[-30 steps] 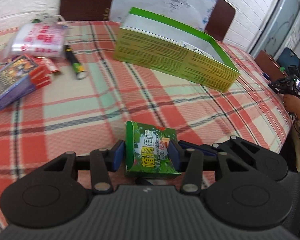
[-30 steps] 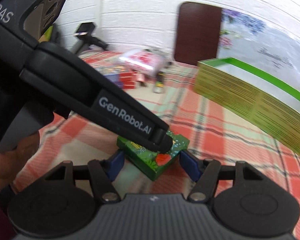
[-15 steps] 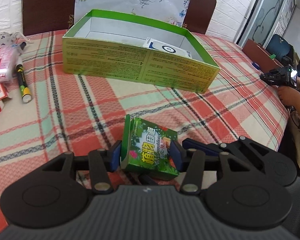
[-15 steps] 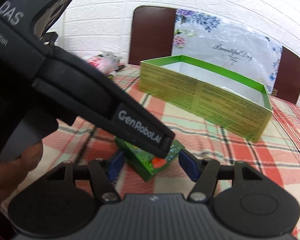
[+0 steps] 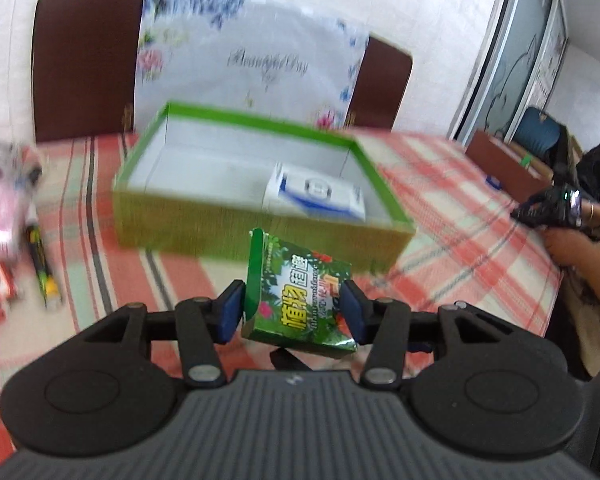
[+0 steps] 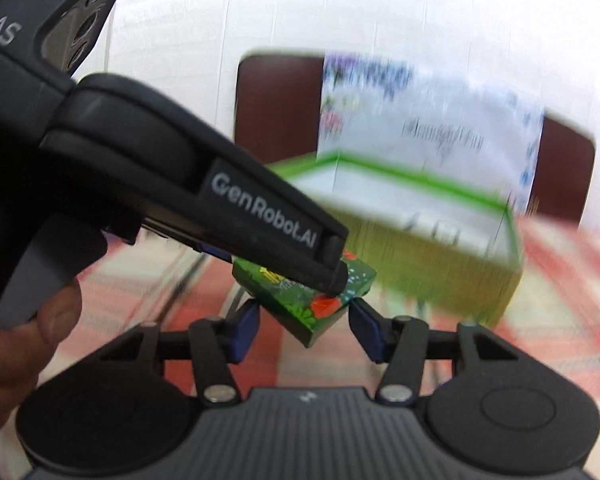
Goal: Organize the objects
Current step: 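Carry the snack pack with both grippers and lower it into the green box, then open both grippers and withdraw from the green box, then grasp the blue playing-card box with both grippers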
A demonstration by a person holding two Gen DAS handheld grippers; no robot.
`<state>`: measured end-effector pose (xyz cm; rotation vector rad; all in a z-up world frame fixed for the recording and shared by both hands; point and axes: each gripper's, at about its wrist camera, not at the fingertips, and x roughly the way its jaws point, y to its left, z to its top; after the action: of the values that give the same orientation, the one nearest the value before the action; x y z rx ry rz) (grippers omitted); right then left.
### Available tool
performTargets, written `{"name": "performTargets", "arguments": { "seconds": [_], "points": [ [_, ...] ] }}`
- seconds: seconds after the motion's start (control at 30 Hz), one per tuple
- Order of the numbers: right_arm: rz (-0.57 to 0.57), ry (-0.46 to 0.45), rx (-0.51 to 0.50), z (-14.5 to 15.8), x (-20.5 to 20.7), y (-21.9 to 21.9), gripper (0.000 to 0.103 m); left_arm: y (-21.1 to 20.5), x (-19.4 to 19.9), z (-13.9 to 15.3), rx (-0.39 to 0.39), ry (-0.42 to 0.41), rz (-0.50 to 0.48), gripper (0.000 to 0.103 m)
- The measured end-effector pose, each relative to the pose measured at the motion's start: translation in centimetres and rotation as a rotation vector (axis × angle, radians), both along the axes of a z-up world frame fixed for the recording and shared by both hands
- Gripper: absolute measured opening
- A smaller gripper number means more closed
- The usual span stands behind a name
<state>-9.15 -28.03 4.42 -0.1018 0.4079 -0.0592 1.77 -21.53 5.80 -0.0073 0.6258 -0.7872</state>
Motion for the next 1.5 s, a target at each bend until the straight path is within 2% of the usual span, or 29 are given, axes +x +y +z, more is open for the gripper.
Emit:
{"name": "performTargets", "arguments": {
  "seconds": [0.2,0.33,0.4,0.43,0.5,0.67,0.77,0.87,1.13,1.27,1.43,1.5],
  "points": [
    [-0.043,-0.080,-0.024,2.6,5.5,-2.6,0.051,-2.8,4.6,2.7,-0.025,-0.102,0.012,0.053],
    [-0.106,-0.041,-0.004,1.7,10.6,-4.5,0.048,-4.7,8.2,1.8,0.006,-0.085,0.047,0.054],
    [-0.159,0.020,-0.004,0.6,12.0,-5.2,0.051,-5.2,9.3,1.1,0.066,-0.085,0.114,0.056],
    [-0.181,0.020,0.014,0.4,12.2,-5.6,0.052,-5.0,9.5,0.7,0.094,-0.076,0.148,0.056],
    [-0.187,0.010,0.063,0.4,11.6,-6.0,0.052,-3.7,9.6,0.4,0.101,-0.055,0.187,0.056],
    [-0.214,-0.058,0.101,0.2,9.2,-6.6,0.058,-0.9,8.0,0.1,0.154,-0.112,0.274,0.062],
    [-0.211,-0.066,0.125,-0.1,7.6,-4.6,0.061,0.9,7.1,-0.2,0.149,-0.092,0.300,0.063],
    [-0.164,0.014,0.162,-0.3,6.0,-2.5,0.061,2.6,6.5,-0.8,0.162,-0.059,0.332,0.063],
    [-0.065,0.181,0.185,-3.3,6.3,1.8,0.061,6.7,5.0,-2.8,0.217,-0.003,0.393,0.063],
    [-0.048,0.218,0.181,-3.7,6.4,3.0,0.062,8.5,4.7,-3.8,0.233,0.019,0.419,0.063],
    [-0.023,0.221,0.144,-3.8,6.1,5.0,0.065,10.9,4.0,-5.5,0.250,0.048,0.433,0.063],
    [-0.006,0.216,0.120,-3.7,5.9,6.0,0.065,12.0,2.9,-5.9,0.253,0.002,0.424,0.065]
  ]
}}
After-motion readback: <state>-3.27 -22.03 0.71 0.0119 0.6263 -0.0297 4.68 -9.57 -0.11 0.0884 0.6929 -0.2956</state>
